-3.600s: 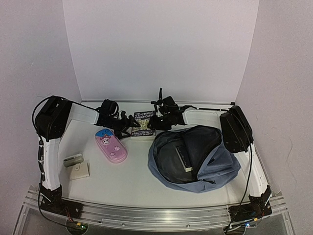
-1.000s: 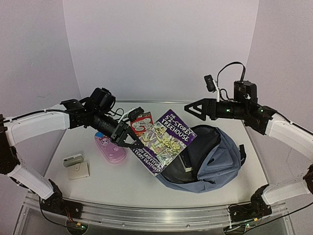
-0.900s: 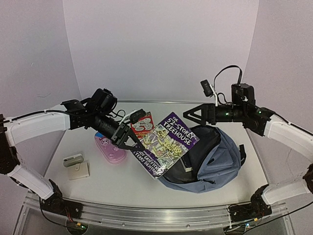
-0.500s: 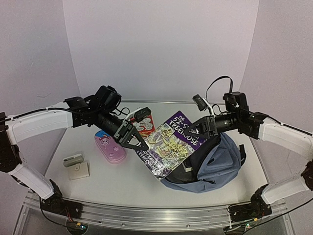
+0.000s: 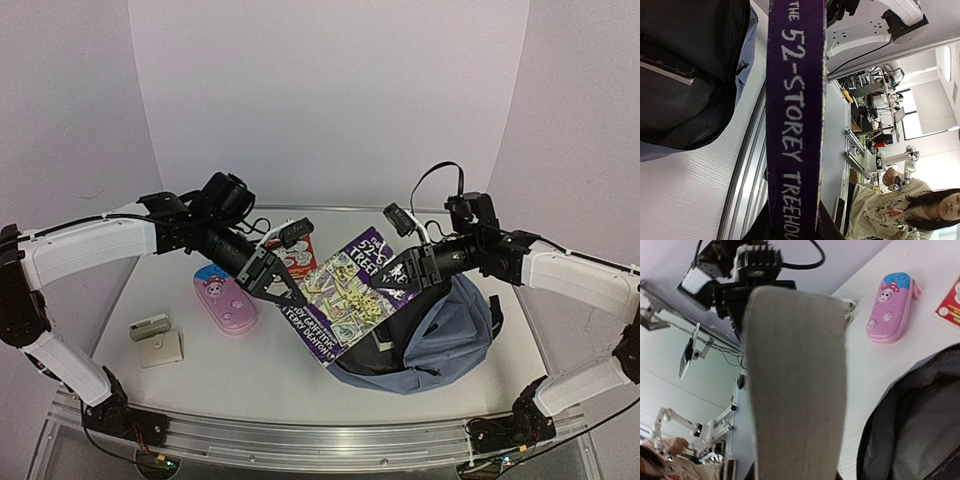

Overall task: Pack the student bag
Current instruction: Pick up the book from the center of the board.

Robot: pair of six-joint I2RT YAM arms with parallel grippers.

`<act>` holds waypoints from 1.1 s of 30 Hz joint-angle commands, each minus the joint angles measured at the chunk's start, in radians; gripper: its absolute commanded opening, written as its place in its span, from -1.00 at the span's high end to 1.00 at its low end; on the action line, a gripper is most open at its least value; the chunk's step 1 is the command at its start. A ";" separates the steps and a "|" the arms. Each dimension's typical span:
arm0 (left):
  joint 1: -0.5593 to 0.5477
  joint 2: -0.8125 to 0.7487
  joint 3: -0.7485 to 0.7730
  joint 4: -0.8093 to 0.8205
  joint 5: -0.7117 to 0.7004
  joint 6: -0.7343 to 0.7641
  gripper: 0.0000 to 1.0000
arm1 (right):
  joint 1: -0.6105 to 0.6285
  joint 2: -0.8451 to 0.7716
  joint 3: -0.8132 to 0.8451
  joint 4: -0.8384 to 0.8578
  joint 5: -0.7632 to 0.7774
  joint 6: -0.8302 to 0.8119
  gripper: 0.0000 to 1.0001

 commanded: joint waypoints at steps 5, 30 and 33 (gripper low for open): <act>0.005 -0.147 -0.164 0.577 -0.273 -0.200 -0.72 | 0.007 -0.110 -0.052 0.373 0.212 0.264 1.00; 0.005 -0.114 -0.214 0.927 -0.198 -0.390 0.56 | 0.007 -0.222 -0.208 0.769 0.387 0.523 1.00; 0.005 -0.117 -0.225 0.939 -0.214 -0.400 0.91 | 0.007 -0.217 -0.213 0.768 0.394 0.525 1.00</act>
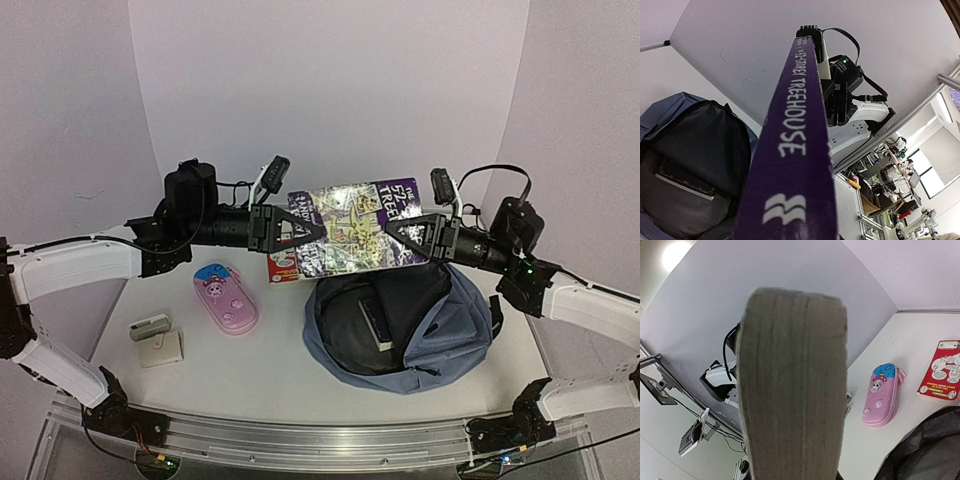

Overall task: Pack the student bag
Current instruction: Pick up the book from the center of the board.

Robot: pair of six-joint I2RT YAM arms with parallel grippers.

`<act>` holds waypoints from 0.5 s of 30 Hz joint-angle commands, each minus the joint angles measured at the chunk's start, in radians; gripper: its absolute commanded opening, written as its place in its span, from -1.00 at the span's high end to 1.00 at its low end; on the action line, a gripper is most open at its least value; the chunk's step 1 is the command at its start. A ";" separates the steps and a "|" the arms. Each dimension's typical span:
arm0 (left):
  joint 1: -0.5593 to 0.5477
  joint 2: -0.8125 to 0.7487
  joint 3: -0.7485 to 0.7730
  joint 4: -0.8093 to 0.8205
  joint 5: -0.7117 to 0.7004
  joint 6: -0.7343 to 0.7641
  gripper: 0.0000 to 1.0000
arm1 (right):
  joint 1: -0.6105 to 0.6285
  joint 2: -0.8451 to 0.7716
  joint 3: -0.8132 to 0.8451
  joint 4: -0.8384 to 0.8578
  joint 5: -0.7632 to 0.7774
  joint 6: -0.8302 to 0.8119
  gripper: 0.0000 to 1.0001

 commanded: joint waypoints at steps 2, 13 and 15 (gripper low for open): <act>-0.009 -0.011 -0.019 0.092 0.001 -0.024 0.99 | -0.001 -0.007 0.001 0.108 0.055 0.019 1.00; 0.018 -0.019 -0.042 -0.048 -0.212 -0.130 1.00 | -0.002 -0.029 0.170 -0.526 0.508 -0.225 -0.96; 0.040 -0.016 -0.056 -0.046 -0.216 -0.168 1.00 | -0.004 -0.029 0.206 -0.665 0.642 -0.235 -0.97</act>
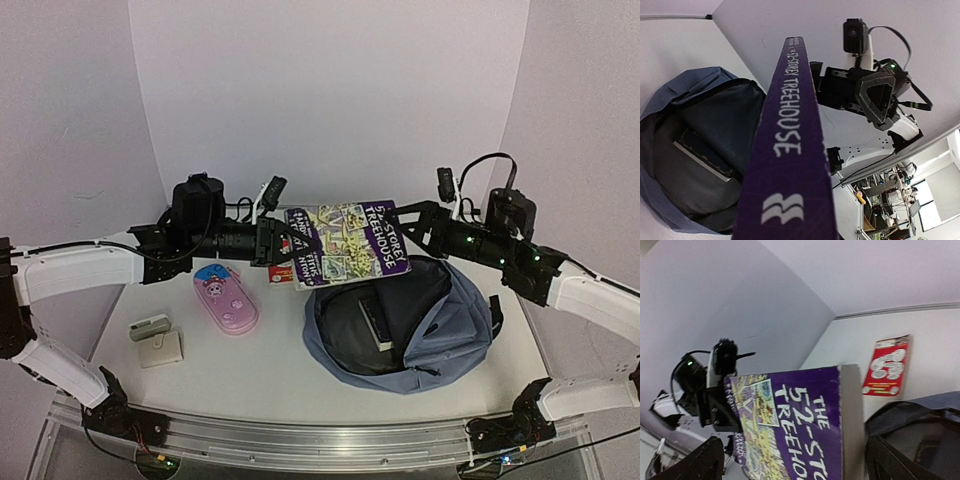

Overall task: Pack the student bag
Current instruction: Pick up the book from the center of the board.

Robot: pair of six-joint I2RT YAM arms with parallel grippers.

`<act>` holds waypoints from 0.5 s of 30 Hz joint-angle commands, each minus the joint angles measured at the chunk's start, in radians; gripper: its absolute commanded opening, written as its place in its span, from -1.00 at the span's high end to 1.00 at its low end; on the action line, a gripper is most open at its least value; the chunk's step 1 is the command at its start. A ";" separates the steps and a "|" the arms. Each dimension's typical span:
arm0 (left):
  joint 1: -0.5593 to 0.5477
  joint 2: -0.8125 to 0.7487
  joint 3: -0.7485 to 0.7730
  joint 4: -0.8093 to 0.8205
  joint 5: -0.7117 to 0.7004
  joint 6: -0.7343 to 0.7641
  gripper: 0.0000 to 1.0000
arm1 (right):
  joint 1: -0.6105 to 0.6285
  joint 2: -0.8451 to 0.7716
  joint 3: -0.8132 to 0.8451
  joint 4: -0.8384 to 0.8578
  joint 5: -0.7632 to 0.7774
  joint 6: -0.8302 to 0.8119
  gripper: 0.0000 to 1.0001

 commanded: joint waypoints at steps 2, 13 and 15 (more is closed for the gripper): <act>0.059 -0.010 -0.022 0.045 -0.064 -0.112 1.00 | -0.009 -0.024 0.132 -0.440 0.433 -0.097 -0.96; 0.104 0.001 -0.082 0.081 -0.029 -0.194 1.00 | -0.180 -0.004 0.026 -0.652 0.498 -0.107 -0.97; 0.107 -0.002 -0.091 0.082 -0.029 -0.201 1.00 | -0.181 0.003 0.009 -0.646 0.444 -0.101 -0.97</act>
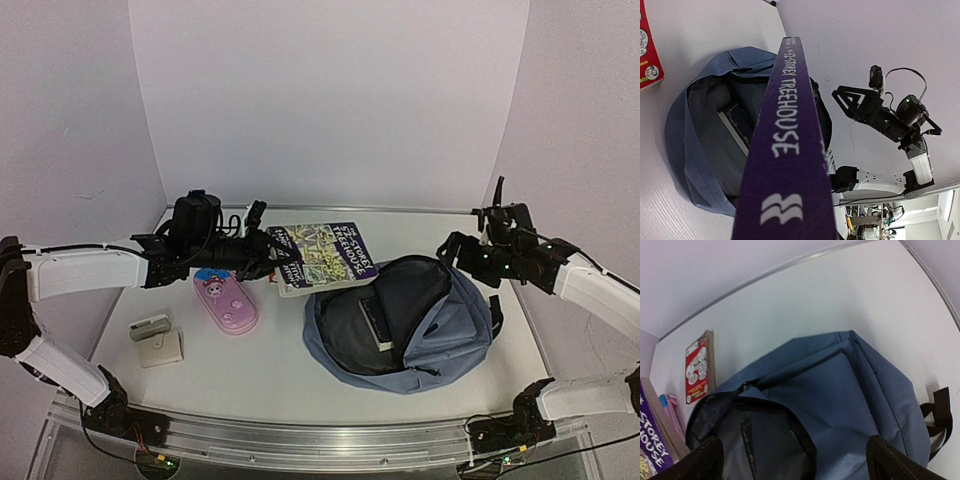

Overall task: Pack the student bag
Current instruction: Pick up the book from the center of the board, then place the book in the student bag.

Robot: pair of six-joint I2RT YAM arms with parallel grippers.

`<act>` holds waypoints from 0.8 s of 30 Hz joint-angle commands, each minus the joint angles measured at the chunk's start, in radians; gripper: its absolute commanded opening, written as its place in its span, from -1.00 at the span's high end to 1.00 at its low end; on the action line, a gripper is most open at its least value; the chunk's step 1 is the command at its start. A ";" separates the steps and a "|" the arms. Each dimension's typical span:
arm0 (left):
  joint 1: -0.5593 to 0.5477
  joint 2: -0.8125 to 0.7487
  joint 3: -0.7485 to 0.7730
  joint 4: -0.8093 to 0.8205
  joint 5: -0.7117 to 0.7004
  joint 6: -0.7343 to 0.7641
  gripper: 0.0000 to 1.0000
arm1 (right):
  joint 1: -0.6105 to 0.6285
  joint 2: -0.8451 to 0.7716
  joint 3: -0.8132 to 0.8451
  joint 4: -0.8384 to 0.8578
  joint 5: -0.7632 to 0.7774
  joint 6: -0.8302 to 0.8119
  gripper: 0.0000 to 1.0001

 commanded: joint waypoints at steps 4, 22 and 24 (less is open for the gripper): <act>0.009 -0.024 -0.004 0.109 0.023 -0.031 0.99 | -0.004 -0.008 -0.065 -0.033 -0.124 -0.005 -0.90; -0.017 0.066 -0.013 0.189 0.060 -0.127 1.00 | -0.004 0.008 -0.106 0.065 -0.192 0.066 0.72; -0.027 0.081 -0.017 0.203 0.060 -0.142 1.00 | -0.004 -0.018 -0.094 0.065 -0.189 0.083 0.94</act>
